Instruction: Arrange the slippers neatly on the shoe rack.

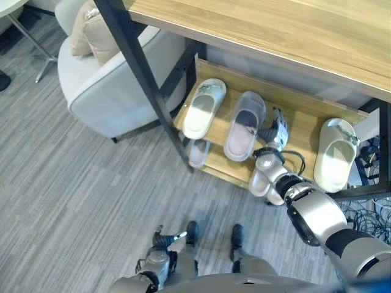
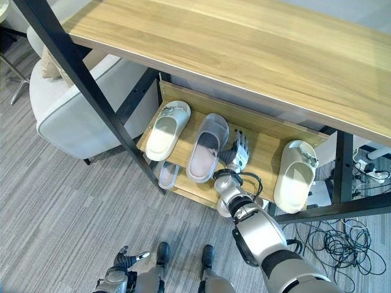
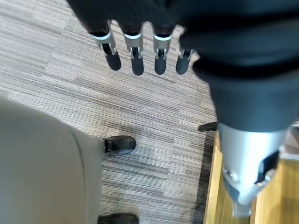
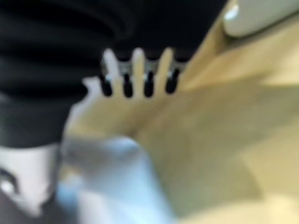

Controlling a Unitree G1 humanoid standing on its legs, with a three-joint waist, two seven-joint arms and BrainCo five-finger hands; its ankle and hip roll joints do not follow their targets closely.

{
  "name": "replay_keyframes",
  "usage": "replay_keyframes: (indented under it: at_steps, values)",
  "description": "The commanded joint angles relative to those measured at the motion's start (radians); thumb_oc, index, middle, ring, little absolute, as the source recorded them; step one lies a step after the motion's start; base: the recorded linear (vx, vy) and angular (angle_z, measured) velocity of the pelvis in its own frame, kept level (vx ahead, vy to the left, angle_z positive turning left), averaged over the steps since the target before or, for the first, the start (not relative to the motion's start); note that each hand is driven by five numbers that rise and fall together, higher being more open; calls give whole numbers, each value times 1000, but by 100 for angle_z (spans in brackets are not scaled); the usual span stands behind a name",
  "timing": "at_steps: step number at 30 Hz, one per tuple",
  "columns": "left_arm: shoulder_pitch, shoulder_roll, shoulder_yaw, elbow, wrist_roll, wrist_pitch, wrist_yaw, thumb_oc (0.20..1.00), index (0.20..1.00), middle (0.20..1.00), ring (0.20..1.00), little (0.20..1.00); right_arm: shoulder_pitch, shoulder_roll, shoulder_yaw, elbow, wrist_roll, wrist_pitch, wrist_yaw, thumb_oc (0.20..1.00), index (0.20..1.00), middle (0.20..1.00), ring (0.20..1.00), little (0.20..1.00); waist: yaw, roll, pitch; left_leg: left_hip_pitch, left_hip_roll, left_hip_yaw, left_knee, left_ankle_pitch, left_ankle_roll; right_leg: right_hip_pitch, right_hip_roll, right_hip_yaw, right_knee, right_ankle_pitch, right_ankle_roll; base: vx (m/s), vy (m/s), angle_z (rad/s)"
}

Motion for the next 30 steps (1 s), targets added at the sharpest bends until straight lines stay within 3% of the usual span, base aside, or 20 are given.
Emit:
replay_keyframes:
  at_steps: [1, 6, 10, 12, 14, 30]
  values:
    - [-7, -19, -14, 88, 7, -11, -7, 1000, 1000, 1000, 1000, 1000, -43, -2, -35, 8, 46, -67, -2, 1000, 1000, 1000, 1000, 1000, -9, -25, -20, 6, -7, 62, -20, 27, -7, 89, -41, 25, 2, -54, 78, 34, 1, 2]
    - [3, -16, -8, 96, 13, -21, -5, 1000, 1000, 1000, 1000, 1000, -36, -23, -40, -21, 85, -40, 92, 1000, 1000, 1000, 1000, 1000, -9, -32, -21, 17, -6, 62, -20, 22, -6, 101, -40, 23, 2, -60, 77, 0, 0, 0]
    - [-3, -14, -14, 91, 13, -27, -8, 1000, 1000, 1000, 1000, 1000, -84, -19, -38, 38, 131, 36, 187, 1000, 1000, 1000, 1000, 1000, -7, -39, -15, 6, -6, 59, -20, 24, -5, 91, -41, 21, 2, -55, 78, 0, 0, 0]
    - [-58, -21, 17, 104, -16, -3, -15, 1000, 1000, 1000, 1000, 1000, -108, -4, -29, 39, 153, 104, 237, 1000, 1000, 1000, 1000, 1000, -14, -40, -11, 1, -4, 65, -20, 22, -5, 82, -40, 27, 2, -52, 78, -17, 12, 2]
    - [-43, -26, 19, 97, -16, -10, -21, 1000, 1000, 1000, 1000, 1000, -141, -4, -38, 110, 166, 107, 270, 1000, 1000, 1000, 1000, 1000, -17, -36, -9, -11, -4, 66, -20, 22, -4, 70, -42, 30, 2, -50, 80, -15, 19, 1]
    - [-45, -24, 12, 84, -7, -17, -11, 1000, 1000, 1000, 1000, 1000, -210, -22, -57, 312, 173, 75, 194, 1000, 1000, 1000, 1000, 1000, -3, -37, -1, -33, -11, 59, -20, 28, -4, 54, -44, 25, 2, -49, 84, -2, 2, 2]
